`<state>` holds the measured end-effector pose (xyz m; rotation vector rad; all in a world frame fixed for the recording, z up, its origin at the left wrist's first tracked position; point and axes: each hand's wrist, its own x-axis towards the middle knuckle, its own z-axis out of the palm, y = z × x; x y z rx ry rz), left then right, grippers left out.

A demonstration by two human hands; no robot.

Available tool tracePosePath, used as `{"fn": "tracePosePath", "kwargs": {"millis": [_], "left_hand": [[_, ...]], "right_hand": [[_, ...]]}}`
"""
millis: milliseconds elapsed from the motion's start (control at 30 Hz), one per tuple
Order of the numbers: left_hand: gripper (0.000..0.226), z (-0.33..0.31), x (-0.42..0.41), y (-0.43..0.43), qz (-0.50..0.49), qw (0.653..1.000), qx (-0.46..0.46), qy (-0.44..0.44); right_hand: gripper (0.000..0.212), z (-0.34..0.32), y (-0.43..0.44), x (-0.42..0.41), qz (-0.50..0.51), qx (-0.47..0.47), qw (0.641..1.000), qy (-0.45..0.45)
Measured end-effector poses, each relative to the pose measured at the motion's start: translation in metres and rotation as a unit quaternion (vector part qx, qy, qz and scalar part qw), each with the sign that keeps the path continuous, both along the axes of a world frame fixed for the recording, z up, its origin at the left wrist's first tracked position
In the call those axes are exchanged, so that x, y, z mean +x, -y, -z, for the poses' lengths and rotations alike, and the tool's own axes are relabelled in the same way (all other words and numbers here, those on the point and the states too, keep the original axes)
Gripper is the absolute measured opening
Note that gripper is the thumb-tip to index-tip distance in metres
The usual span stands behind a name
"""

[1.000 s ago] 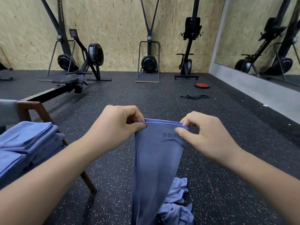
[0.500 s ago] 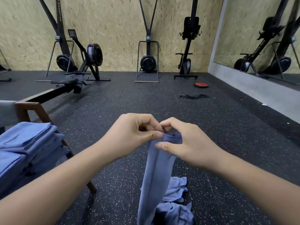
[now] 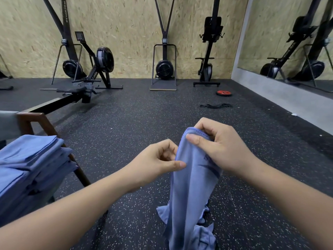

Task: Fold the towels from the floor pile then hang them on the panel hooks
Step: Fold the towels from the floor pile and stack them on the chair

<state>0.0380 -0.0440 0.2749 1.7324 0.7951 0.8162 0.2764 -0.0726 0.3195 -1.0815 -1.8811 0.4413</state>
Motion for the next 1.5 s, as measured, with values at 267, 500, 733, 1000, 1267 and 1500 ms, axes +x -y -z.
{"fn": "tracePosePath", "kwargs": {"millis": [267,500,733,1000,1267,1500], "left_hand": [[0.007,0.016,-0.003,-0.002,0.022,0.997,-0.021,-0.068],[0.028,0.007,-0.009,-0.007,-0.057,0.97,0.211,-0.109],[0.027,0.017,0.001,-0.004,-0.048,0.978,0.17,-0.111],[0.036,0.026,0.021,0.003,-0.048,0.995,0.091,-0.003],[0.028,0.028,0.029,0.004,-0.088,0.991,0.102,-0.025],[0.025,0.043,0.032,-0.002,-0.087,0.993,0.062,-0.052]], "right_hand": [[0.007,-0.018,-0.008,0.032,0.068,0.029,0.997,-0.035],[0.006,-0.02,-0.009,0.036,0.081,0.021,0.992,-0.094],[0.006,-0.019,-0.004,0.019,0.064,0.033,0.995,-0.072],[0.005,-0.013,-0.001,0.003,0.05,0.027,0.998,-0.024],[0.005,-0.013,-0.001,-0.003,0.031,0.032,0.999,-0.013],[0.005,-0.014,-0.001,-0.004,0.034,0.04,0.999,-0.015]]}}
